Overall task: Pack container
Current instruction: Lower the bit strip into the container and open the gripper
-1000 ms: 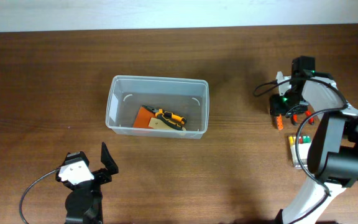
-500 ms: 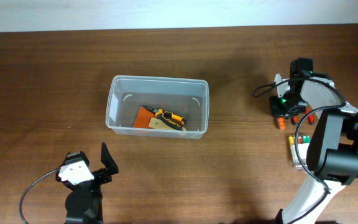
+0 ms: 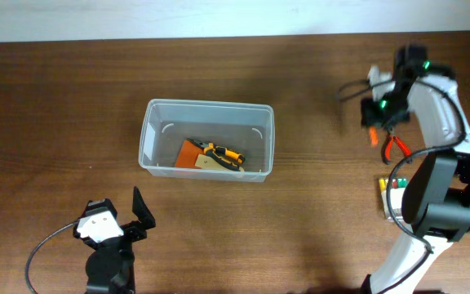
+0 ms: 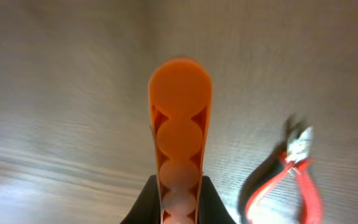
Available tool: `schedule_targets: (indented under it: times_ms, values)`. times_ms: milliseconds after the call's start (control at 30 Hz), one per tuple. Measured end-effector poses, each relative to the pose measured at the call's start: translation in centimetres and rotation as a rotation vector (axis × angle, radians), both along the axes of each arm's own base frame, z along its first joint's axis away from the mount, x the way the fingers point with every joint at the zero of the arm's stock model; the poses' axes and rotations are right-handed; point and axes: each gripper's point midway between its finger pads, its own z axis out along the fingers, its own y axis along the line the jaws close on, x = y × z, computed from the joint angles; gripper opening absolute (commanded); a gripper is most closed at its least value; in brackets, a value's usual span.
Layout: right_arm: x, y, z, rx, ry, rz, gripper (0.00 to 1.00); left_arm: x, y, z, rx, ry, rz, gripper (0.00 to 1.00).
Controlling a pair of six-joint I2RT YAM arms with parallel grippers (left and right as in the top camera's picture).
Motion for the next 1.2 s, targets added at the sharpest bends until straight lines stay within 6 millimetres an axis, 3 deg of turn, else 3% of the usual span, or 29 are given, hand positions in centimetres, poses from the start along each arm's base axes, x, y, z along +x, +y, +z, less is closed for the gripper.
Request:
schedule_targets:
  times_ms: [133,233,300,367,433,567,700,800,900,1200]
  values:
    - [2.3,2.7,6.4,-0.003,-0.114,0.064,0.04,0.0,0.0,0.0,0.0,0.0,0.0,0.99]
    - [3.0,8.1,12.3,-0.012,-0.226,0.205,0.04,0.0,0.0,0.0,0.0,0.0,0.0,0.99]
    - [2.9,11.0,14.2,-0.01,-0.269,0.282,0.04,0.0,0.0,0.0,0.0,0.0,0.0,0.99]
    - [2.0,15.9,16.6,-0.003,-0.325,0.416,0.04,0.0,0.0,0.0,0.0,0.0,0.0,0.99]
    - [0.2,20.4,17.4,0.0,-0.34,0.565,0.04,0.0,0.0,0.0,0.0,0.0,0.0,0.99]
    - [-3.9,27.0,16.7,-0.006,-0.309,0.836,0.04,0.0,0.0,0.0,0.0,0.0,0.0,0.99]
    - [-7.0,31.7,15.3,-0.019,-0.299,1.059,0.04,0.0,0.0,0.0,0.0,0.0,0.0,0.99]
    - [-8.7,34.1,13.5,-0.026,-0.28,1.183,0.04,0.0,0.0,0.0,0.0,0.0,0.0,0.99]
    - [-9.3,35.8,11.3,-0.029,-0.266,1.251,0.04,0.0,0.0,0.0,0.0,0.0,0.0,0.99]
    - [-7.9,37.0,1.8,-0.037,-0.233,1.282,0.04,0.0,0.0,0.0,0.0,0.0,0.0,0.99]
